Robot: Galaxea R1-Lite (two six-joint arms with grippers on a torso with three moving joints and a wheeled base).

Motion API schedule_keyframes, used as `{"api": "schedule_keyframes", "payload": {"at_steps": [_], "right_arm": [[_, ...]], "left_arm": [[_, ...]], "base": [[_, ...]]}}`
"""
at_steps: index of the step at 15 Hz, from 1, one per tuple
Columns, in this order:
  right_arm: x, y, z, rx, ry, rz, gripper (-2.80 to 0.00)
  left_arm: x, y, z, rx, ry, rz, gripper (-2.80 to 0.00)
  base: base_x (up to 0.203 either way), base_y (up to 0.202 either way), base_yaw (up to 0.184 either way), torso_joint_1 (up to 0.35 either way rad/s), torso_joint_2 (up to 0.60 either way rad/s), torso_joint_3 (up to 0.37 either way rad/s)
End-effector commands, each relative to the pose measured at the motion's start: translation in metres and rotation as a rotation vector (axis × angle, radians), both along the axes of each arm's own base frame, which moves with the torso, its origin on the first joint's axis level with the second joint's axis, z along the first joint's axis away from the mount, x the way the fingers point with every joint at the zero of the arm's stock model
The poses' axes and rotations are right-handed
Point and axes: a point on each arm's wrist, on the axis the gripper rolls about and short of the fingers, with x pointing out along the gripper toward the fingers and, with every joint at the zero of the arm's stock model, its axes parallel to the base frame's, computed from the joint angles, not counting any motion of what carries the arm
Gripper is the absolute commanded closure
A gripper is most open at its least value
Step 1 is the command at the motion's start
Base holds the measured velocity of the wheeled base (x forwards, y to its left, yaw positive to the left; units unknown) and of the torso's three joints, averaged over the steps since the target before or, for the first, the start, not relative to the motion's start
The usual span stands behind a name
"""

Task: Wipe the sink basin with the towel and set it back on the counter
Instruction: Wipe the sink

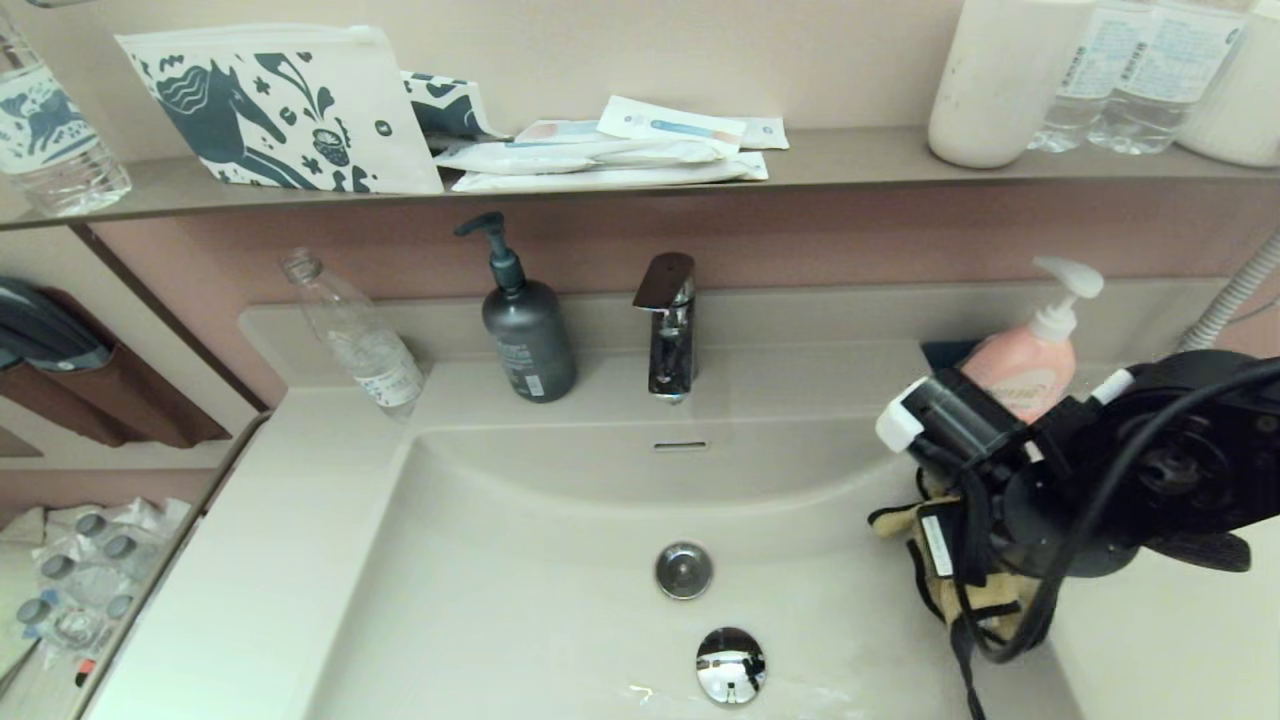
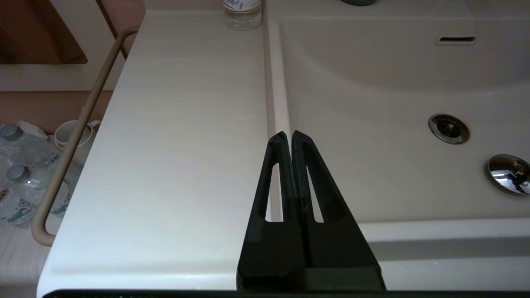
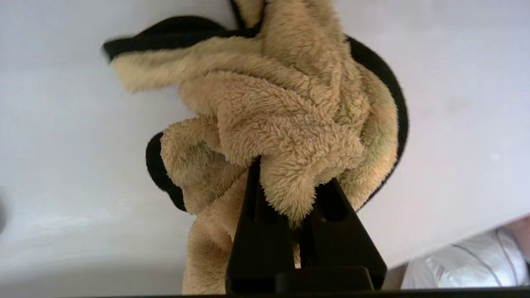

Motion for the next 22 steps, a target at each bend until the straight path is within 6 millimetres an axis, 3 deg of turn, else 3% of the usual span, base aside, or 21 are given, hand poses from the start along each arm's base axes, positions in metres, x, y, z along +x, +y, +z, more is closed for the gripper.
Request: {"api": "schedule_keyframes", "payload": {"at_steps": [1, 6, 16, 18, 22], "right_arm": [[-0.012, -0.020, 0.026, 0.038, -0.062, -0.040, 0.00], [-0.025, -0.056, 0.051, 0.056, -0.107, -0.123, 0.00], [-0.024, -0.133, 0.070, 0.092, -0.120, -0.317, 0.00], [-0.025, -0.146, 0.073, 0.112, -0.115, -0.332, 0.00], [-0.026, -0.152, 0.076, 0.123, -0.118, -0.332, 0.00]], "left_arm": [[0.000, 0.000, 0.000, 0.000, 0.000, 0.001, 0.00], [0.000, 0.000, 0.000, 0.000, 0.000, 0.001, 0.00], [0.000, 0.000, 0.000, 0.000, 0.000, 0.001, 0.00], [0.000, 0.000, 0.000, 0.000, 0.000, 0.001, 0.00], [0.000, 0.000, 0.000, 0.000, 0.000, 0.001, 0.00]], "base": [[0.000, 0.000, 0.000, 0.000, 0.00, 0.000], [0.000, 0.000, 0.000, 0.000, 0.00, 0.000], [0.000, 0.000, 0.000, 0.000, 0.00, 0.000], [0.000, 0.000, 0.000, 0.000, 0.00, 0.000], [0.000, 0.000, 0.000, 0.000, 0.00, 0.000]]}}
